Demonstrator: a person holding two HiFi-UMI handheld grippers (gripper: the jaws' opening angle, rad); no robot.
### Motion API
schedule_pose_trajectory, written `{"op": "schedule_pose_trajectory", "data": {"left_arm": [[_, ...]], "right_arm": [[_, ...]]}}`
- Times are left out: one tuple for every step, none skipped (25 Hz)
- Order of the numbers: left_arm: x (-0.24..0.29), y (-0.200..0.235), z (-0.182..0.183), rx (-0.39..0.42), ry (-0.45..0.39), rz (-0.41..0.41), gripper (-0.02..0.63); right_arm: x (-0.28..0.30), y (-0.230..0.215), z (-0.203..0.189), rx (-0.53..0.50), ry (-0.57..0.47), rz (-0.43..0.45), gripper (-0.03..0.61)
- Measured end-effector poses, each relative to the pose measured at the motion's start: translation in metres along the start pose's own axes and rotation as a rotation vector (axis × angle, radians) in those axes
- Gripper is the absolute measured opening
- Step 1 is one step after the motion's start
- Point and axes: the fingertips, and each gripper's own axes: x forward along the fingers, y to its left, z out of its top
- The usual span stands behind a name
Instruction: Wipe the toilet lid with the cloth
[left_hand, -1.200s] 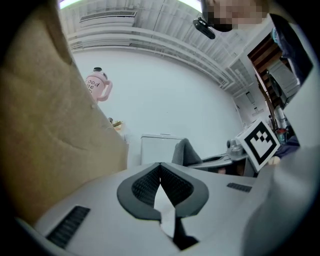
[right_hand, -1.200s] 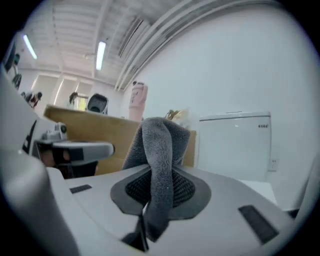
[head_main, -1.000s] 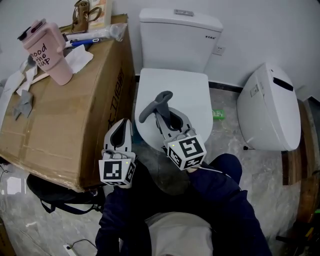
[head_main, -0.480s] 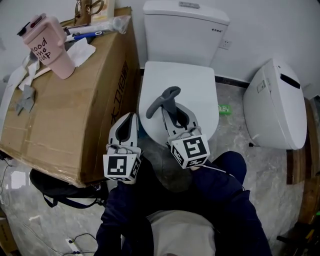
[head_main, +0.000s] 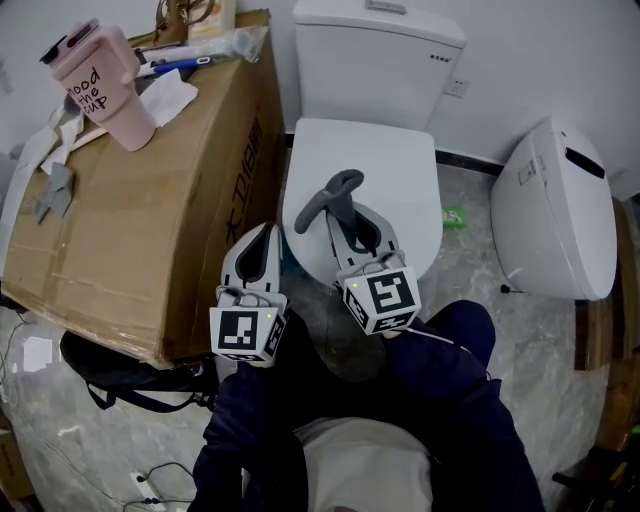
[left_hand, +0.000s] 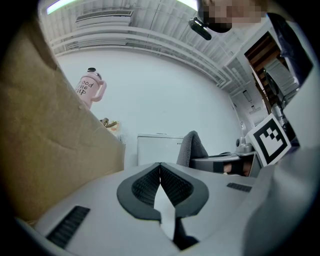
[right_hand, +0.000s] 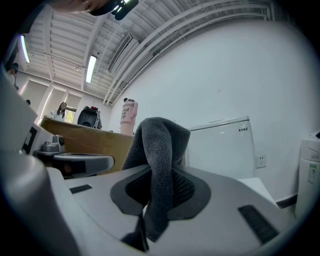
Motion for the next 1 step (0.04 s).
{"op": "schedule_pose_trajectory", "data": {"left_arm": [[-0.0003, -0.0002, -0.0001, 0.000, 0.001, -0.001, 0.015]], "right_arm": [[-0.0001, 0.0005, -0.0003, -0.001, 0.000, -0.001, 0.066]]}}
